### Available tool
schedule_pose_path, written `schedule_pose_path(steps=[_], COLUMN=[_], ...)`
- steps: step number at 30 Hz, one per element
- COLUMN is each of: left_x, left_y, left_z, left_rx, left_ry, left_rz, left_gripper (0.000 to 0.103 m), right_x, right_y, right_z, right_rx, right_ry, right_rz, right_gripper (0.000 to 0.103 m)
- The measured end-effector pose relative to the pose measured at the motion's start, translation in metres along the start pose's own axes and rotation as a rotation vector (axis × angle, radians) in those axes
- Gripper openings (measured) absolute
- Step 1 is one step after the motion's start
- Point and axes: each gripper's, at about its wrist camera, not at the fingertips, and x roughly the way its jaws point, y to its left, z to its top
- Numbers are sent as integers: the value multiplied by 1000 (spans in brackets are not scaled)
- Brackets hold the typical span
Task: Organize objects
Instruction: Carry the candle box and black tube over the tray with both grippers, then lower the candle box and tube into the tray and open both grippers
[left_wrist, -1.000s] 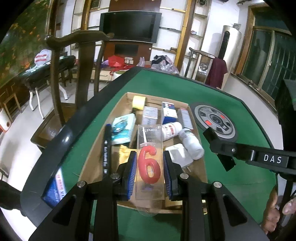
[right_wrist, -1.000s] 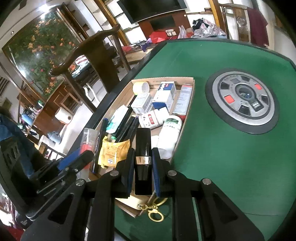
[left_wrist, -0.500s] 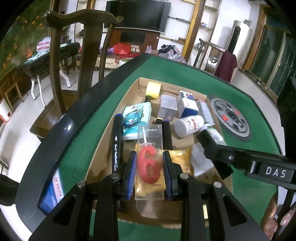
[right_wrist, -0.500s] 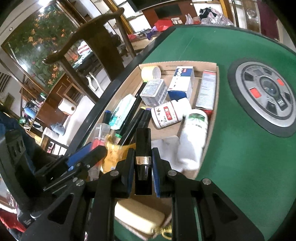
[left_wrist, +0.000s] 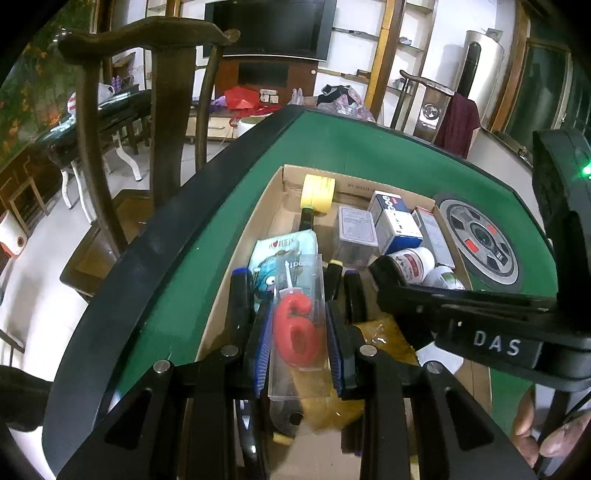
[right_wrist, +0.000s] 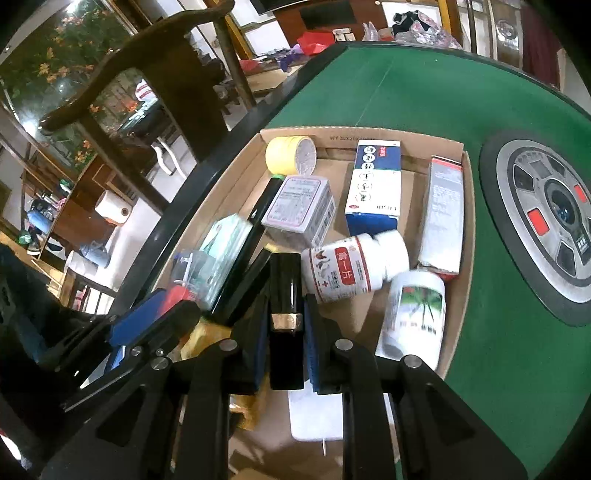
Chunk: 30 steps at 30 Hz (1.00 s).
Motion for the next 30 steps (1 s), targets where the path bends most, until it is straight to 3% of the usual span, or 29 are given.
schedule_pose_path(steps=[5,13,21,26,30], left_x=[2,-17,-31,-23,-25], left_y=[0,-16,-16,-15,-15], left_z=[-2,-27,-39,-35,-35], left_rx=[16,25,19,26,12], left_ry=[18,66,24,-10,-32], left_rz=[-15,-112,-14,47,53], left_gripper=[24,24,24,24,25], right_x=[3,6,4,8,-3], right_y=[-4,2,11,16,5], right_z=[2,-4,-15,-6,-3], right_rx=[18,0,-34,-92,-10], right_ry=[16,51,46,2,-23], right_rz=[4,40,4,-131,-92], right_gripper=[16,16,16,16,17])
